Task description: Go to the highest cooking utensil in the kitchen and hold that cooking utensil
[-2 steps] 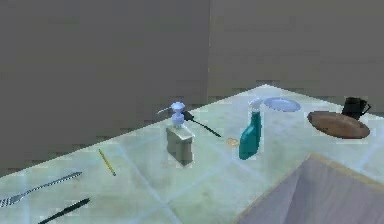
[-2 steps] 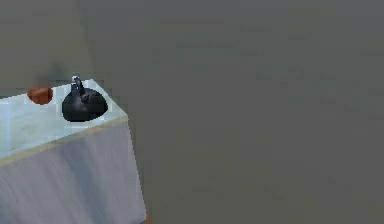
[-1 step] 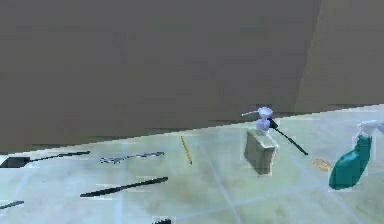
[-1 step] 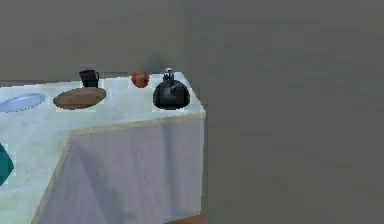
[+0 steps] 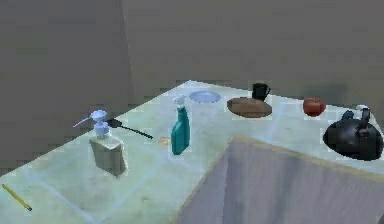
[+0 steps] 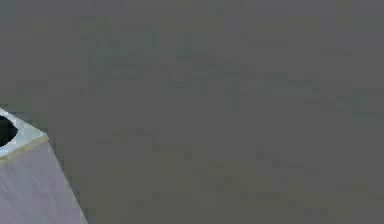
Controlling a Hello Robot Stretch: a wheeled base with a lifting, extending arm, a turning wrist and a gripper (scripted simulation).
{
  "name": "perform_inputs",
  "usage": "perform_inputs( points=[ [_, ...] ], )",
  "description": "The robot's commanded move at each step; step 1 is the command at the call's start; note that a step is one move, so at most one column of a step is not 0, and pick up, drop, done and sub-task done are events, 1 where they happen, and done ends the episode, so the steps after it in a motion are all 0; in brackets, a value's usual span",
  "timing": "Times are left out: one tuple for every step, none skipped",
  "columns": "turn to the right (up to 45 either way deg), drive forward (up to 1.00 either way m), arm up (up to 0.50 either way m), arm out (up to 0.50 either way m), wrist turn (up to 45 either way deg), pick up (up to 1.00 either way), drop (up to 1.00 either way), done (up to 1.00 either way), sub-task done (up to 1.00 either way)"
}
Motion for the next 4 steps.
perform_inputs(
  points=[
    [27.0,0.00,0.00,0.00,0.0,0.00,0.00,0.00,0.00],
    [0.0,0.55,0.00,0.00,0.0,0.00,0.00,0.00,0.00],
    [12.0,0.00,0.00,0.00,0.0,0.00,0.00,0.00,0.00],
    [0.0,0.05,0.00,0.00,0.0,0.00,0.00,0.00,0.00]
  ],
)
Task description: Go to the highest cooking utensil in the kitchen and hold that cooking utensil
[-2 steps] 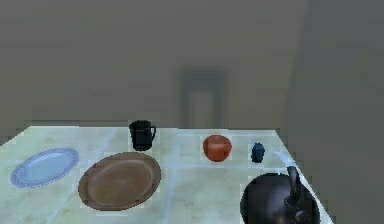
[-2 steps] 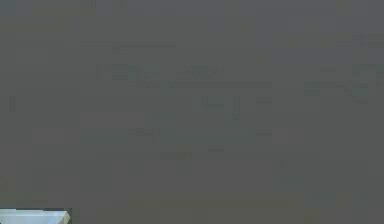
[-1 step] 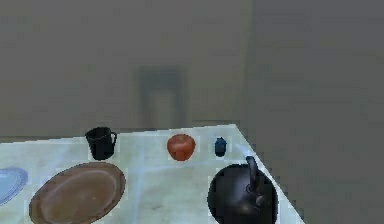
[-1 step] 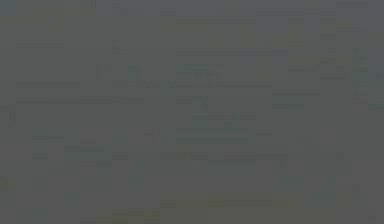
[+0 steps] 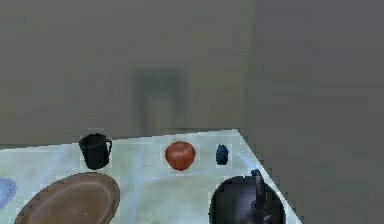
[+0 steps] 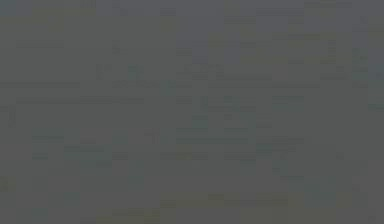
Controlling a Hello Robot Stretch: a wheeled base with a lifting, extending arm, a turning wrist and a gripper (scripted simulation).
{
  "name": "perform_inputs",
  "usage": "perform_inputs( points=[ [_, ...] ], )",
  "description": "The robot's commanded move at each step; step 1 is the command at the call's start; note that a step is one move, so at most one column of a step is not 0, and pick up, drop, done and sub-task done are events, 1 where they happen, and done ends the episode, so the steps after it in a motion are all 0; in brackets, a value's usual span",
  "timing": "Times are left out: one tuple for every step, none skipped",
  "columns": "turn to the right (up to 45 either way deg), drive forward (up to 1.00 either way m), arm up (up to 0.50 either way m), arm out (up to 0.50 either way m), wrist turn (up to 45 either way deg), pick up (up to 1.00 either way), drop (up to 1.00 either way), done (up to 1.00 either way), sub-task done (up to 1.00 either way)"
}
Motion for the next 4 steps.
perform_inputs(
  points=[
    [-45.0,0.00,0.00,0.00,0.0,0.00,0.00,0.00,0.00],
    [-21.0,0.00,0.00,0.00,0.0,0.00,0.00,0.00,0.00],
    [0.0,0.00,0.50,0.00,0.0,0.00,0.00,0.00,0.00],
    [0.0,0.00,0.38,0.00,0.0,0.00,0.00,0.00,0.00]
  ],
)
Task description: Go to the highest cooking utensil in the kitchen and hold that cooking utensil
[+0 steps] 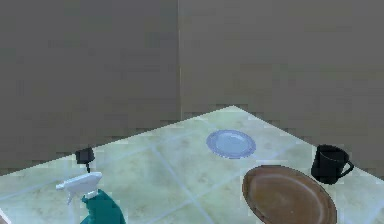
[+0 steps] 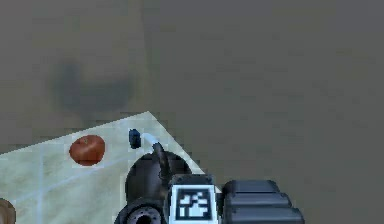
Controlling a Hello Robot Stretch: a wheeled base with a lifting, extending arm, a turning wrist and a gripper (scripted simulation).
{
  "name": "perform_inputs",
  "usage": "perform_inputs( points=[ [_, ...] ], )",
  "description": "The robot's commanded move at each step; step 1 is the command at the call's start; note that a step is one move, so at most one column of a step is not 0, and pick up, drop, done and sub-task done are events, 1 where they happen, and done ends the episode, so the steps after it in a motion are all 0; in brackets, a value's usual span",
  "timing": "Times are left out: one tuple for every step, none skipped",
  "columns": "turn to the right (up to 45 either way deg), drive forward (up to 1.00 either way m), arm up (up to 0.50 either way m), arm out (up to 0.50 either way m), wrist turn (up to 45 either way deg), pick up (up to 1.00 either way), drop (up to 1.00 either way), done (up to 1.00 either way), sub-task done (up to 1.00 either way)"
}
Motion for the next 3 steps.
perform_inputs(
  points=[
    [0.0,0.00,0.00,0.02,0.0,0.00,0.00,0.00,0.00],
    [0.0,0.00,0.00,0.00,45.0,0.00,0.00,0.00,0.00],
    [0.0,0.00,0.00,0.00,45.0,0.00,0.00,0.00,0.00]
  ],
)
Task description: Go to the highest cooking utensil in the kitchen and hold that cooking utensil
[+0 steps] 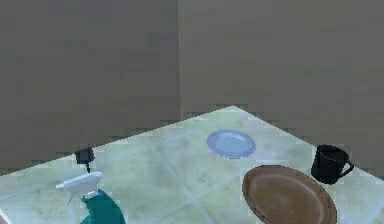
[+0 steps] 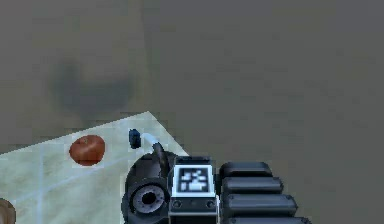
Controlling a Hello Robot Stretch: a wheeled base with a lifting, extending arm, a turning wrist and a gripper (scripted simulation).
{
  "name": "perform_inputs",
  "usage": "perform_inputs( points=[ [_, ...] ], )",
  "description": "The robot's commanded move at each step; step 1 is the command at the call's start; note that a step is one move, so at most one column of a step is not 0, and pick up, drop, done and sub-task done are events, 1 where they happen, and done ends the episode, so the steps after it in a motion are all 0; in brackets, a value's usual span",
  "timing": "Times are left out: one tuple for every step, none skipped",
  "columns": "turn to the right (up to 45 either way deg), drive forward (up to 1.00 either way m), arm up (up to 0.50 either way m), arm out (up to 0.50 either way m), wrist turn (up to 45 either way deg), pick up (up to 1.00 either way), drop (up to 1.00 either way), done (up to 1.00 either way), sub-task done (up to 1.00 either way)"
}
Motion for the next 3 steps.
perform_inputs(
  points=[
    [0.0,0.00,0.00,0.00,45.0,0.00,0.00,0.00,0.00],
    [0.0,0.00,0.00,0.00,33.0,0.00,0.00,0.00,0.00],
    [0.0,0.00,0.00,0.00,0.0,1.00,0.00,0.00,0.00]
  ],
)
